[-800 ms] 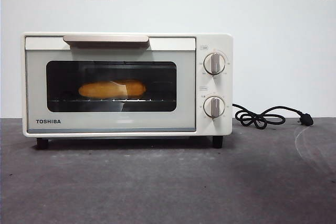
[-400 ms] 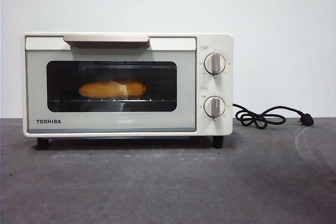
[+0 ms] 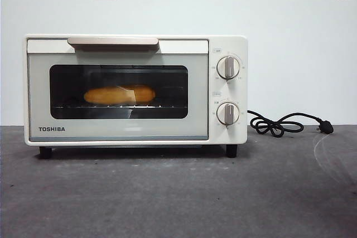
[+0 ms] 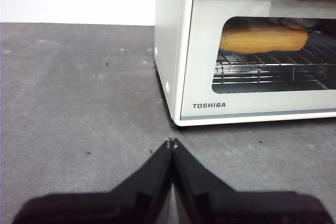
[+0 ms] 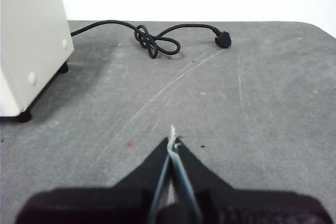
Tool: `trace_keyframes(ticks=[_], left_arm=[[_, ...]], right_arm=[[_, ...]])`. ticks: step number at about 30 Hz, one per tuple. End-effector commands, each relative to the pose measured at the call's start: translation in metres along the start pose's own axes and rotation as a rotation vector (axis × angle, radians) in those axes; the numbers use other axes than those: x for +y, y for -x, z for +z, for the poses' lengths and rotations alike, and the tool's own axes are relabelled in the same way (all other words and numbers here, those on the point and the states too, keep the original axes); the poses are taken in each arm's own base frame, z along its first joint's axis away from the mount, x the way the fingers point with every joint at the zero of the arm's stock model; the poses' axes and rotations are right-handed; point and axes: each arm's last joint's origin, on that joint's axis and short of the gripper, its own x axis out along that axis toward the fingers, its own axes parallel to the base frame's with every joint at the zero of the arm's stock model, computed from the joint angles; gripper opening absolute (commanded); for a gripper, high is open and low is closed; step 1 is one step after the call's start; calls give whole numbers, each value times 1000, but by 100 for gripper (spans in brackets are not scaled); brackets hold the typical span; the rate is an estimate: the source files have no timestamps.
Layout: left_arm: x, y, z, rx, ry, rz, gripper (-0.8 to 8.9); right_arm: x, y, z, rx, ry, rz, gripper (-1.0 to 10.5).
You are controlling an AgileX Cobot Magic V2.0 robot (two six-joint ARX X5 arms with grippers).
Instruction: Take the corn from the table,put the corn in the oven
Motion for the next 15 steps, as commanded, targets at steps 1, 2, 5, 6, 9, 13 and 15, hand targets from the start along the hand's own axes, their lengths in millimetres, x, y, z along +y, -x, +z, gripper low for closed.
trace_keyframes(ticks=[1, 2, 5, 6, 9, 13, 15], left_arm=[[0, -1, -1, -4, -9, 2, -3], [0, -1, -1, -4, -9, 2, -3], [0, -1, -1, -4, -9, 2, -4], [0, -1, -1, -4, -9, 2, -3], [0, -1, -1, -4, -9, 2, -4], [0, -1, -1, -4, -9, 2, -4], [0, -1, -1, -4, -9, 2, -3]], right_arm=[[0, -1, -3, 5, -12, -11, 1], [0, -1, -3, 6, -12, -14, 1], [0, -1, -3, 5, -11, -16, 1], [0, -1, -3, 5, -8, -18, 2], [0, -1, -3, 3, -1, -17, 1], [-1, -1, -3, 3, -1, -19, 1], [0, -1, -3, 4, -1, -18, 1]])
